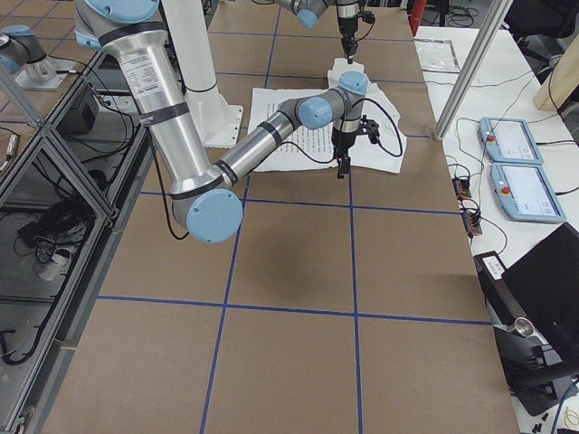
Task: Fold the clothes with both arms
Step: 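Grasp the other sleeve cuff with the left gripper and lift it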
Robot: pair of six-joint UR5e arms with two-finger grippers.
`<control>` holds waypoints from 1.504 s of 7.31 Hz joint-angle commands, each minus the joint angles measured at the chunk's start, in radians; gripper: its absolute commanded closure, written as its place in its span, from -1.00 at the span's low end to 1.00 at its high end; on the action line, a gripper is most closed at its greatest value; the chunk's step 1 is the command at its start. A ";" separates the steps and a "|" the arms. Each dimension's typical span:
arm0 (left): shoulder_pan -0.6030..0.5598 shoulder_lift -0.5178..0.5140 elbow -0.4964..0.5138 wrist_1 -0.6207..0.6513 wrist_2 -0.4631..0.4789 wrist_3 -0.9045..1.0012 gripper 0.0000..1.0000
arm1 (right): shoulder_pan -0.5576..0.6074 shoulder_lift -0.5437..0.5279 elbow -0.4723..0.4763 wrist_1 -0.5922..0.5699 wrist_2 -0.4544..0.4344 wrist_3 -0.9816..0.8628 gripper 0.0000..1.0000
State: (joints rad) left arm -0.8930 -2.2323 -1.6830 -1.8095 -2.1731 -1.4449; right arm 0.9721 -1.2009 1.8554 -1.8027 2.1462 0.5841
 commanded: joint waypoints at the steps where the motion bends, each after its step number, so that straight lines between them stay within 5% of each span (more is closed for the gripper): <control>1: 0.009 -0.186 0.008 0.032 -0.042 -0.133 1.00 | 0.007 -0.014 0.001 0.000 0.004 -0.001 -1.00; 3: 0.047 -0.248 0.016 0.029 -0.085 -0.221 1.00 | 0.008 -0.017 -0.001 0.000 0.014 -0.001 -1.00; 6: 0.115 -0.251 0.100 -0.026 -0.027 -0.232 1.00 | 0.007 -0.017 -0.004 0.000 0.012 0.005 -1.00; 11: 0.325 -0.317 0.345 -0.235 0.180 -0.278 1.00 | 0.007 -0.016 -0.008 0.000 0.012 0.003 -1.00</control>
State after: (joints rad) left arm -0.6296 -2.5373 -1.3951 -1.9948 -2.0537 -1.7188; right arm 0.9787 -1.2178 1.8470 -1.8024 2.1583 0.5877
